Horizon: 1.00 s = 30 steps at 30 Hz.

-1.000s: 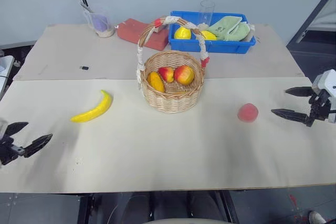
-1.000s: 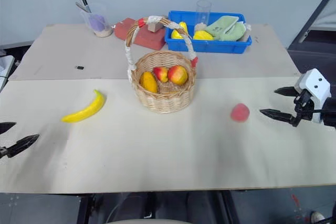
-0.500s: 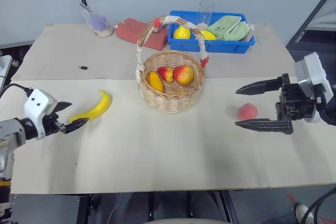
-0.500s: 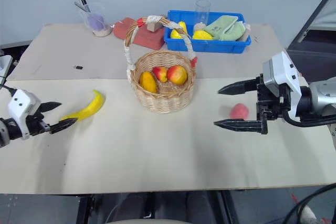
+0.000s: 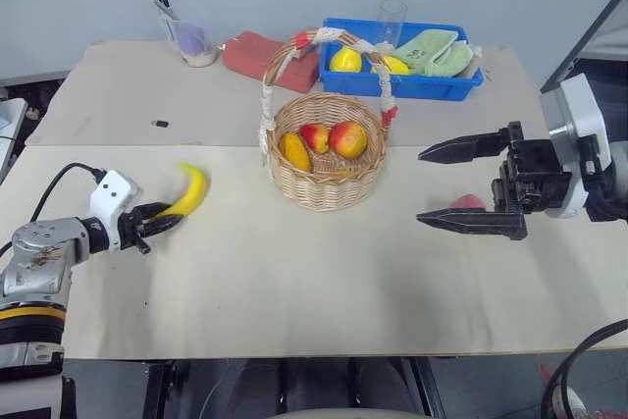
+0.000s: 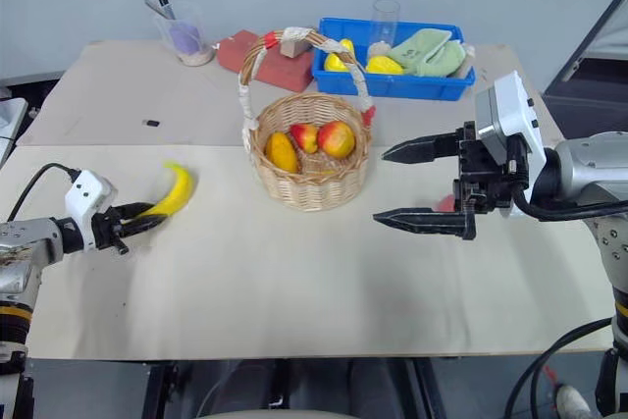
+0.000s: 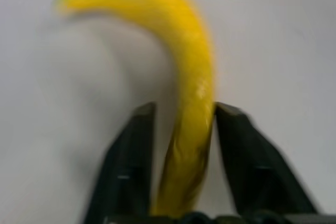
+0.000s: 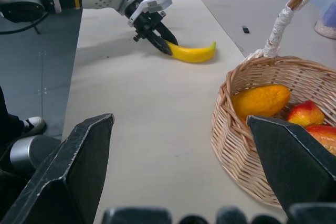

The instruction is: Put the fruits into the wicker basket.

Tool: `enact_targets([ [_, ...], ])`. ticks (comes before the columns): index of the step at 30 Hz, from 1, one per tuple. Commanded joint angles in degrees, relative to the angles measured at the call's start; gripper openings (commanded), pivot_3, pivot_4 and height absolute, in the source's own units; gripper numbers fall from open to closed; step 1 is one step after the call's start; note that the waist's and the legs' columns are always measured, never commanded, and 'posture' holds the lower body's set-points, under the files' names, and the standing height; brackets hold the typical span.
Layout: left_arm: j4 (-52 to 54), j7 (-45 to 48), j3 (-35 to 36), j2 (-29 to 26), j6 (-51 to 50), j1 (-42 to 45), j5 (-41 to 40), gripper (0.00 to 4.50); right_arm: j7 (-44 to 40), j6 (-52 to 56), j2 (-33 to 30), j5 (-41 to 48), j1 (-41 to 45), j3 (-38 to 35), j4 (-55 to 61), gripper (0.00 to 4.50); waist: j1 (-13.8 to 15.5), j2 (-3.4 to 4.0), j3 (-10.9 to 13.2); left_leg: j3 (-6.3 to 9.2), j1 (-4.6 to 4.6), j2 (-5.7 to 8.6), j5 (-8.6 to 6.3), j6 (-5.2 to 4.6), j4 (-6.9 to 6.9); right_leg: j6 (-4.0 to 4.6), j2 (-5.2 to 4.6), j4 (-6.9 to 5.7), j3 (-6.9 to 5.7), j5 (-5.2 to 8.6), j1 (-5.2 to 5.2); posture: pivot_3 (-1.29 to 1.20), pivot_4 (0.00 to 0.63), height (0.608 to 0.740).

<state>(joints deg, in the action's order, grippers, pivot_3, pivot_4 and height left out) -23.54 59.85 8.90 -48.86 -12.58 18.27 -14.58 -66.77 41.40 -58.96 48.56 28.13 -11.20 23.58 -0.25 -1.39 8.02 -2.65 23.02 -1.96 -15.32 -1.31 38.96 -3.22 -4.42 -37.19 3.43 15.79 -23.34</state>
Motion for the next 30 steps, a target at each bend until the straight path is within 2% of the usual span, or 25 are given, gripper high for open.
enact_targets([
  [1, 2.0, 1.26, 0.53, -0.62, 1.03, -0.56, -0.39, 0.12, 0.59, -0.02, -0.07, 1.24, -0.13, -1.96, 1.5, 4.5, 0.0, 0.0, 0.0, 0.0, 0.0, 0.0, 0.0, 0.0, 0.0, 0.0, 0.0, 0.0, 0.0, 0.0, 0.0, 0.0, 0.15, 0.74],
  [5, 10.17, 3.29, 2.38, -1.87, -1.76, -3.76, -3.44, 0.12, 0.71, -0.12, -0.71, 1.13, -0.91, -2.96, 1.58, 4.5, -0.01, 0.0, 0.0, 0.01, 0.0, 0.0, 0.0, -0.01, -0.01, 0.0, 0.0, -0.01, 0.0, 0.0, 0.0, 0.0, 0.15, 0.74],
  [9, 32.45, 3.87, 5.78, -4.02, -14.48, -5.87, -14.34, 0.12, 1.05, 0.46, -2.33, 0.93, -3.03, -5.85, 1.28, 4.5, 0.38, -0.04, 0.02, 0.16, 0.2, -0.12, 0.0, -0.01, 0.02, -0.04, -0.03, -0.04, -0.06, -0.02, -0.04, 0.0, 0.15, 0.74],
  [12, 43.88, 2.08, 7.52, -5.35, -23.02, -4.96, -22.54, 0.12, 1.14, 0.93, -3.3, 1.18, -4.81, -7.79, 1.59, 4.5, 0.82, -0.04, 0.02, 0.26, 0.18, -0.09, 0.0, 0.0, 0.05, -0.08, -0.07, 0.01, -0.1, -0.04, 0.06, 0.0, 0.15, 0.74],
  [17, 51.45, -0.94, 8.79, -6.88, -32.09, -0.55, -32.54, 0.12, 1.91, 1.14, -3.81, 1.52, -6.19, -9.4, 1.87, 4.5, 0.74, -0.03, 0.02, 0.27, 0.09, 0.0, 0.0, -0.01, 0.05, -0.08, 0.02, 0.04, -0.08, -0.04, 0.1, 0.0, 0.15, 0.74],
  [19, 50.22, -3.1, 4.96, -4.41, -31.64, 4.96, -31.7, 0.12, 2.62, 0.79, -3.34, 1.26, -6.19, -9.28, 1.74, 4.5, 0.75, -0.04, 0.03, 0.26, -0.01, 0.02, 0.0, -0.01, 0.05, -0.07, 0.06, 0.07, -0.06, -0.04, 0.1, 0.0, 0.15, 0.74],
  [25, 40.14, -6.3, -8.97, 3.41, -23.12, 16.06, -17.6, 0.12, 4.21, 0.58, -2.65, 0.85, -5.56, -8.0, 2.15, 4.5, 0.97, -0.04, 0.02, 0.28, -0.06, 0.15, 0.01, -0.02, 0.1, -0.07, 0.06, 0.11, -0.02, -0.04, 0.25, 0.0, 0.15, 0.74],
  [30, 30.5, -6.51, -15.14, 10.05, -16.77, 22.29, -10.14, 0.12, 6.17, 1.16, -2.6, 0.74, -5.58, -7.7, 2.87, 4.5, 0.98, -0.04, 0.03, 0.34, 0.17, 0.14, 0.02, -0.04, 0.23, -0.07, 0.11, 0.07, -0.06, -0.04, 0.16, 0.0, 0.15, 0.74],
])
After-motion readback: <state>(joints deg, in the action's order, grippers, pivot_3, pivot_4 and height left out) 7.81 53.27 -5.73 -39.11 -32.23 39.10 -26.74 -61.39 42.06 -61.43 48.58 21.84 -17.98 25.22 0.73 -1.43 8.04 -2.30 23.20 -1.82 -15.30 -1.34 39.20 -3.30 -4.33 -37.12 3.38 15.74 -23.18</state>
